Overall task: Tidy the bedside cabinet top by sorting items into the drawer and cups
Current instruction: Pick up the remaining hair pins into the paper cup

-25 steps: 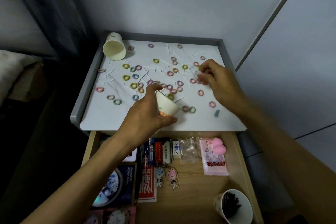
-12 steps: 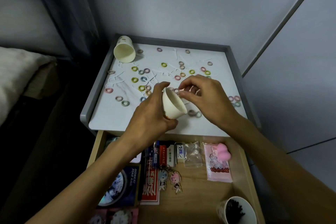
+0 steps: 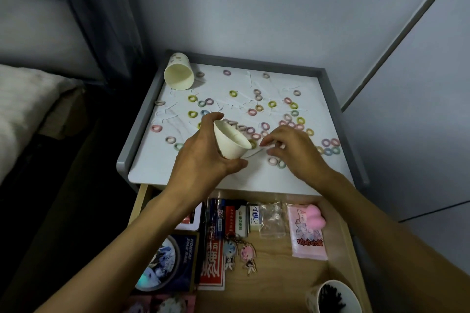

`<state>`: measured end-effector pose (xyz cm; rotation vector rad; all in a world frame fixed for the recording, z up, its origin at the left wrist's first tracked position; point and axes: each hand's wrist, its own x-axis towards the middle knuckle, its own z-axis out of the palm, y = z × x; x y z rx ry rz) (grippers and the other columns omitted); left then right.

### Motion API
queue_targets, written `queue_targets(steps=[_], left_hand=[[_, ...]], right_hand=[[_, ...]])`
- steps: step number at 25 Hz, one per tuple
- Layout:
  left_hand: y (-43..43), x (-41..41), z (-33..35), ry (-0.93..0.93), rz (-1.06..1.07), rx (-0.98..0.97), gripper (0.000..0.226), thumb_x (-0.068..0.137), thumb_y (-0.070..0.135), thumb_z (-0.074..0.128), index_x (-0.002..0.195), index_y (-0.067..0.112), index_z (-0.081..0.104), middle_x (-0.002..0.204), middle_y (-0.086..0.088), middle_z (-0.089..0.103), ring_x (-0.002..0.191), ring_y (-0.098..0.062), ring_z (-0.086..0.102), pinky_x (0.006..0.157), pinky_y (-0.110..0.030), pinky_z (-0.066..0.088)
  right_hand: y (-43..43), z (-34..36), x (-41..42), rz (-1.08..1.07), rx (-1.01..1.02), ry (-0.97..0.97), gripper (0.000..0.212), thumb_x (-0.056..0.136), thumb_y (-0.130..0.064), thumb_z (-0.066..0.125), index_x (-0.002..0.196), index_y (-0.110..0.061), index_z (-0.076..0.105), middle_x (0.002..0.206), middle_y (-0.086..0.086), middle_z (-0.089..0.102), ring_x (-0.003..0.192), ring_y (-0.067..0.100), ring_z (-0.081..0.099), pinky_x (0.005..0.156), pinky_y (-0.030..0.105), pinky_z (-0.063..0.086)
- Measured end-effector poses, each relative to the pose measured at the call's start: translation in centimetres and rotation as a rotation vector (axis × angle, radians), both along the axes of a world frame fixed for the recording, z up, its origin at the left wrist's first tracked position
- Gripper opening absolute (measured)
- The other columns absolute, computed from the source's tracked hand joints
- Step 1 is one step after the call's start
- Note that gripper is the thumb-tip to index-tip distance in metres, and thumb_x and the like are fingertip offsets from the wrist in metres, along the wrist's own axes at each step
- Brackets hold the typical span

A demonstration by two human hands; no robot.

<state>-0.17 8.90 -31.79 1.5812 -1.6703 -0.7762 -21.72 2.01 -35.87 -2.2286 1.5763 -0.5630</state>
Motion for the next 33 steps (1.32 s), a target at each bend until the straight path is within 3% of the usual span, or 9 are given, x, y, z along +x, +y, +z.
queue_targets(steps=[5,9,13,17,20,24,27,30,33], left_hand=[[-0.2,0.2,0.4,0.005,0.001,0.002,0.089,0.069,0.031,0.086,0.139,0.027,0.032,0.114,0.005,0.055,0.097,-0.020,0.060,0.080,-0.037,0.056],[-0.3,0.3,0.4,0.005,0.008,-0.006,0.089,0.069,0.031,0.086,0.140,0.026,0.032,0.120,0.002,0.057,0.096,-0.016,0.057,0.079,-0.031,0.054],[-0.3,0.4,0.5,-0.002,0.015,-0.003,0.089,0.069,0.032,0.086,0.140,0.026,0.032,0.110,0.009,0.050,0.094,-0.014,0.055,0.077,-0.027,0.050],[-0.3,0.5,0.5,0.015,0.013,-0.002,0.088,0.069,0.033,0.086,0.139,0.027,0.033,0.109,0.010,0.050,0.094,-0.014,0.057,0.075,-0.026,0.050],[-0.4,0.4,0.5,0.022,0.013,-0.002,0.088,0.069,0.033,0.086,0.139,0.028,0.032,0.109,0.010,0.051,0.093,-0.014,0.058,0.073,-0.024,0.049],[-0.5,0.3,0.5,0.035,0.011,0.002,0.088,0.069,0.033,0.086,0.139,0.029,0.032,0.109,0.010,0.051,0.093,-0.015,0.058,0.075,-0.027,0.052],[-0.5,0.1,0.6,0.025,0.009,0.001,0.089,0.068,0.033,0.086,0.139,0.029,0.032,0.108,0.011,0.050,0.092,-0.015,0.058,0.075,-0.028,0.053],[-0.7,0.1,0.5,0.023,0.013,-0.002,0.089,0.068,0.033,0.086,0.139,0.029,0.032,0.108,0.011,0.050,0.092,-0.015,0.058,0.074,-0.027,0.052],[-0.8,0.1,0.5,0.024,0.008,0.002,0.089,0.068,0.034,0.085,0.139,0.029,0.032,0.108,0.010,0.050,0.094,-0.016,0.059,0.076,-0.030,0.054]], right_hand=[[0.1,-0.5,0.4,0.061,-0.043,0.050,0.007,0.083,-0.014,0.072,0.088,-0.018,0.070,0.093,-0.007,0.056,0.088,0.007,0.051,0.076,0.026,0.042],[0.0,-0.6,0.5,0.131,-0.017,0.070,0.011,0.083,-0.015,0.072,0.094,-0.018,0.069,0.097,-0.007,0.057,0.096,0.012,0.051,0.080,0.030,0.043],[-0.4,-0.5,0.6,0.137,-0.006,0.235,0.005,0.087,-0.020,0.069,0.090,-0.017,0.069,0.092,-0.009,0.051,0.097,0.015,0.050,0.080,0.032,0.042],[-1.3,-0.4,-1.5,-0.149,-0.057,0.045,0.005,0.090,-0.018,0.067,0.093,-0.015,0.066,0.092,-0.001,0.065,0.088,0.016,0.059,0.076,0.033,0.048],[-1.9,-0.6,-3.0,-0.313,-0.020,-0.041,0.018,0.089,-0.013,0.068,0.107,-0.012,0.064,0.093,-0.001,0.063,0.086,0.014,0.057,0.071,0.023,0.044],[-2.6,-1.4,-3.0,-0.297,-0.031,0.004,0.032,0.084,-0.015,0.074,0.114,-0.012,0.064,0.102,0.002,0.059,0.090,0.014,0.055,0.077,0.024,0.043],[-3.2,-1.5,-2.5,-0.307,-0.038,0.001,0.028,0.081,-0.017,0.077,0.108,-0.010,0.069,0.108,0.005,0.063,0.090,0.012,0.056,0.080,0.026,0.045],[-3.3,-1.5,-2.0,-0.325,-0.033,-0.016,0.016,0.081,-0.013,0.077,0.095,-0.010,0.072,0.095,0.005,0.069,0.081,0.011,0.057,0.073,0.023,0.042],[-3.2,-1.1,-2.3,-0.308,0.023,0.001,0.010,0.081,-0.016,0.077,0.089,-0.014,0.072,0.084,-0.001,0.068,0.079,0.015,0.062,0.072,0.027,0.048]])
